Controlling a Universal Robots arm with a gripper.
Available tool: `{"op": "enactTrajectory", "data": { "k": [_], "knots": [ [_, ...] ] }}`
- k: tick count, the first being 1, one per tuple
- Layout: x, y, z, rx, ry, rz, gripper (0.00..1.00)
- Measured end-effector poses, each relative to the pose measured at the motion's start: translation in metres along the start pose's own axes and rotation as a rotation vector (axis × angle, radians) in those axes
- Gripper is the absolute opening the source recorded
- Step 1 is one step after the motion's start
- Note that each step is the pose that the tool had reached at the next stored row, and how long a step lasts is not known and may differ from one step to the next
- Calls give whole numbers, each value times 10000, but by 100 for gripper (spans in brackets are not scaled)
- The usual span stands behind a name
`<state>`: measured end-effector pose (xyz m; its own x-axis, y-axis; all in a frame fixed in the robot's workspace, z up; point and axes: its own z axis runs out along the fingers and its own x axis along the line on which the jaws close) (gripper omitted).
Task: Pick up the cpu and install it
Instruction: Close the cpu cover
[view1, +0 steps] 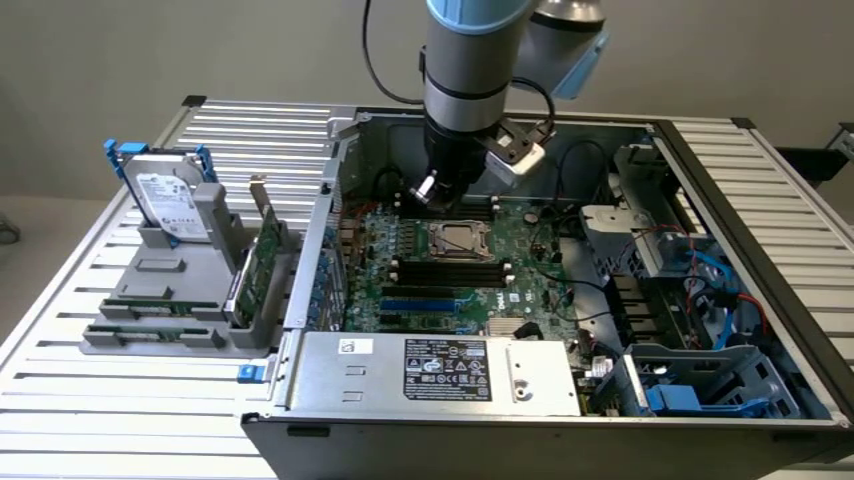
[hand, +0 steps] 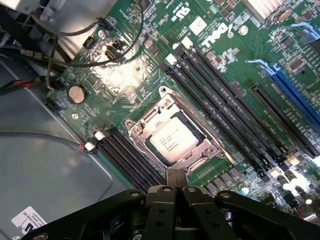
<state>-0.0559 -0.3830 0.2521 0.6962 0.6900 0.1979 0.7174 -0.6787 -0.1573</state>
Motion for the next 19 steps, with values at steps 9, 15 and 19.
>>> {"op": "enactTrajectory", "data": {
  "k": [9,15,19],
  "knots": [
    [-100,98,-40,-28,14,144,11],
    [-162,159,-67,-31,14,252,11],
    [-209,181,-80,-19,-2,286,11]
  ]
}}
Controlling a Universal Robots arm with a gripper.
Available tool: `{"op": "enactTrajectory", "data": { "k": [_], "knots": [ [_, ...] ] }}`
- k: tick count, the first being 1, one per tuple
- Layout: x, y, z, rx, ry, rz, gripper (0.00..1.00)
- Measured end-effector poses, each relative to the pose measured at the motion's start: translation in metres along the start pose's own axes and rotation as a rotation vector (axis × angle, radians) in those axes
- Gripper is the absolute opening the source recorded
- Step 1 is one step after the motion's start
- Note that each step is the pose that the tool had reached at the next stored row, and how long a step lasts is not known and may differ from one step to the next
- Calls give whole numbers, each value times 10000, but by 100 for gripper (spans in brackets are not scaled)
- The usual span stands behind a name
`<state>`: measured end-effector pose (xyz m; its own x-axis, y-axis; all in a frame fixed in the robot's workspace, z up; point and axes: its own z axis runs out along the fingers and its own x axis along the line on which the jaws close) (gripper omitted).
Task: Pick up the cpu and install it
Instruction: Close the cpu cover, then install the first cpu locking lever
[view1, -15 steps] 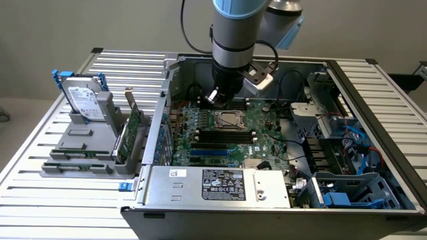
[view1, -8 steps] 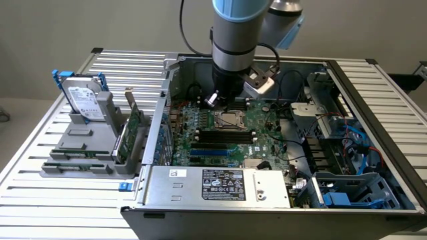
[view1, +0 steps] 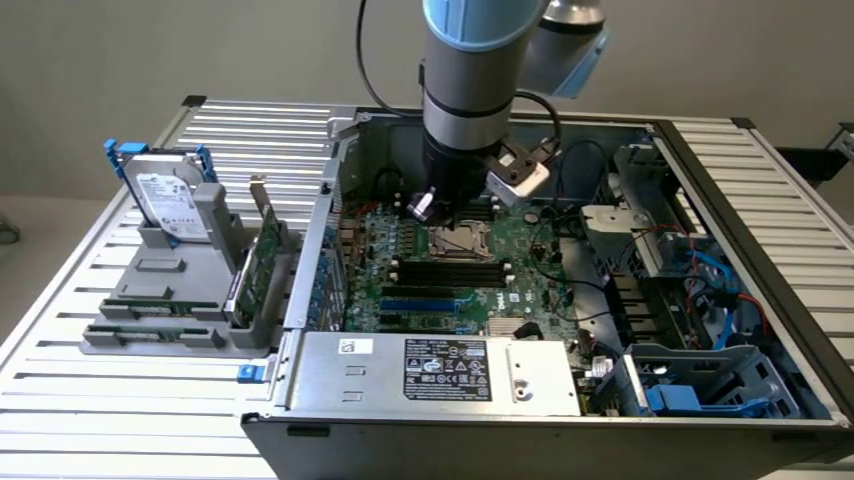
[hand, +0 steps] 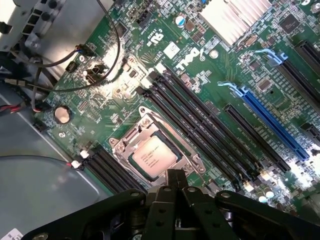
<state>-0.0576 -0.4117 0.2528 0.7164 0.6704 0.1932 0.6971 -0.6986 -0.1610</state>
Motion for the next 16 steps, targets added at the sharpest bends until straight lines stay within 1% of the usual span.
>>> {"op": "enactTrajectory", "data": {
  "k": [5,8,13,16],
  "knots": [
    [-73,-12,-13,40,-43,24,11],
    [-120,-2,-21,62,-65,37,11],
    [-187,39,-18,56,-61,73,11],
    [-208,56,13,56,-57,78,11]
  ]
}}
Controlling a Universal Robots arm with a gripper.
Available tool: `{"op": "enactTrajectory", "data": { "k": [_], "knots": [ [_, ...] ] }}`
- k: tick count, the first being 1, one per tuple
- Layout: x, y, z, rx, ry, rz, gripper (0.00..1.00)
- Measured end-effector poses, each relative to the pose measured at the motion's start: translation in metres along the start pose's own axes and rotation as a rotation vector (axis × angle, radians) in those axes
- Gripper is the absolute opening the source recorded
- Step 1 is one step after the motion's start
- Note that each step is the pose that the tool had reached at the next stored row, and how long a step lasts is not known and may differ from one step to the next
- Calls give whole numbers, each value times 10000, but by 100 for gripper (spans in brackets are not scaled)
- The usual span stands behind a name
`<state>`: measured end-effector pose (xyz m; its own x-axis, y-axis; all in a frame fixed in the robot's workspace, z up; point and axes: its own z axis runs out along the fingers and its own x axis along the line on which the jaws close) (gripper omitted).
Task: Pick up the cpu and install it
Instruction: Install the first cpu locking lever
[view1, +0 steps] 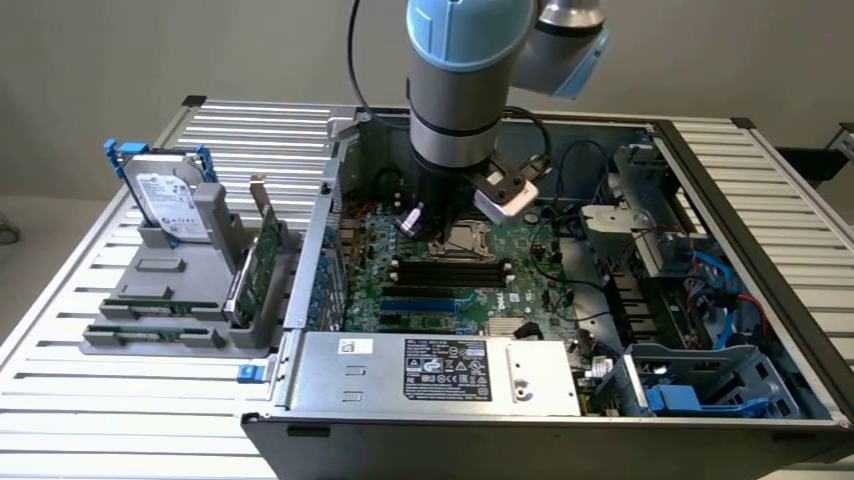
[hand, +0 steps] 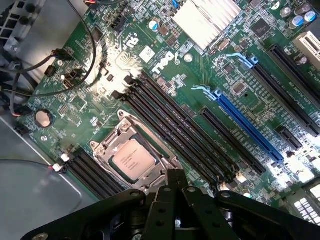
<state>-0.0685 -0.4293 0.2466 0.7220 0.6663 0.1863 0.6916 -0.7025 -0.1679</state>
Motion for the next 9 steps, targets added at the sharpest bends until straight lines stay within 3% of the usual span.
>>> {"op": "enactTrajectory", "data": {
  "k": [9],
  "knots": [
    [-11,6,42,1,-2,-1,11]
  ]
}}
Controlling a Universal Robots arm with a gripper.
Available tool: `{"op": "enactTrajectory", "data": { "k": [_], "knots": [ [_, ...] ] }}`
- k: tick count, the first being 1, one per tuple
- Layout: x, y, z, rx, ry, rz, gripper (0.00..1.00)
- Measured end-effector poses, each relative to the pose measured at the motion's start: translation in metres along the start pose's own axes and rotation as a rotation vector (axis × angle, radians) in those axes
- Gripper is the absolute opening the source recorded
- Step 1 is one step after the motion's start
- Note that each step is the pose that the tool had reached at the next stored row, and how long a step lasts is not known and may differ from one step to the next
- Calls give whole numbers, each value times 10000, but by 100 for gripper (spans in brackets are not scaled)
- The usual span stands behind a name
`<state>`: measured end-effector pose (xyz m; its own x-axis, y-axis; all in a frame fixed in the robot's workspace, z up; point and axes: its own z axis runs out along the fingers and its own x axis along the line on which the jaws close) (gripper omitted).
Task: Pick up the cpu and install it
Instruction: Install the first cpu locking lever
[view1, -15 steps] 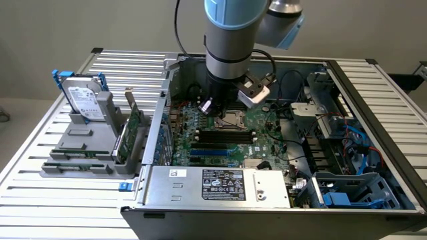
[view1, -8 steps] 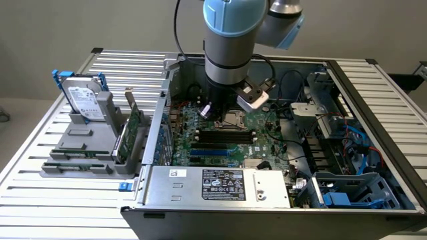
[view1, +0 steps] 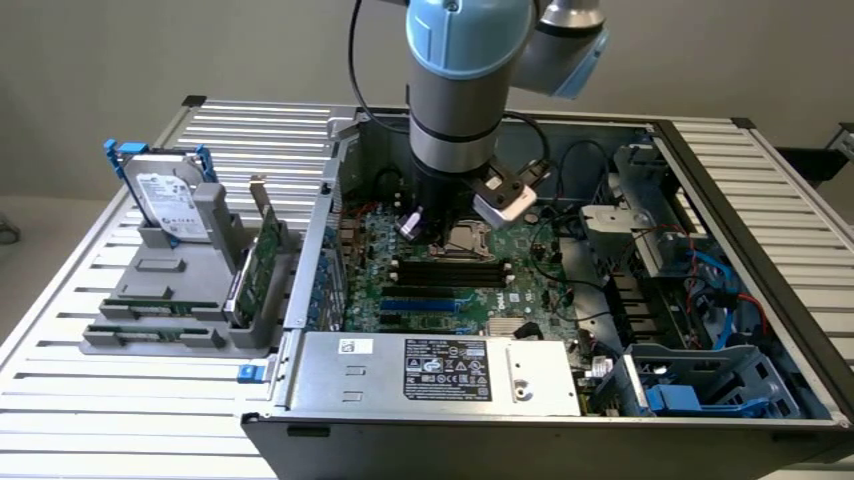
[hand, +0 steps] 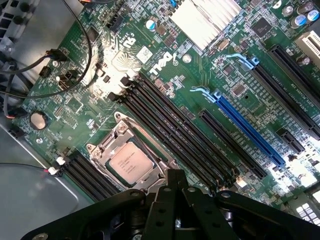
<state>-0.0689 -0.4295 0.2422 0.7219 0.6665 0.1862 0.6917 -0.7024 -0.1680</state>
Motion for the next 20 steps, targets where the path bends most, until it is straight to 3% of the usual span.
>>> {"op": "enactTrajectory", "data": {
  "k": [13,20],
  "knots": [
    [-37,-6,92,17,3,-17,11],
    [-41,-4,112,136,-33,15,11]
  ]
}}
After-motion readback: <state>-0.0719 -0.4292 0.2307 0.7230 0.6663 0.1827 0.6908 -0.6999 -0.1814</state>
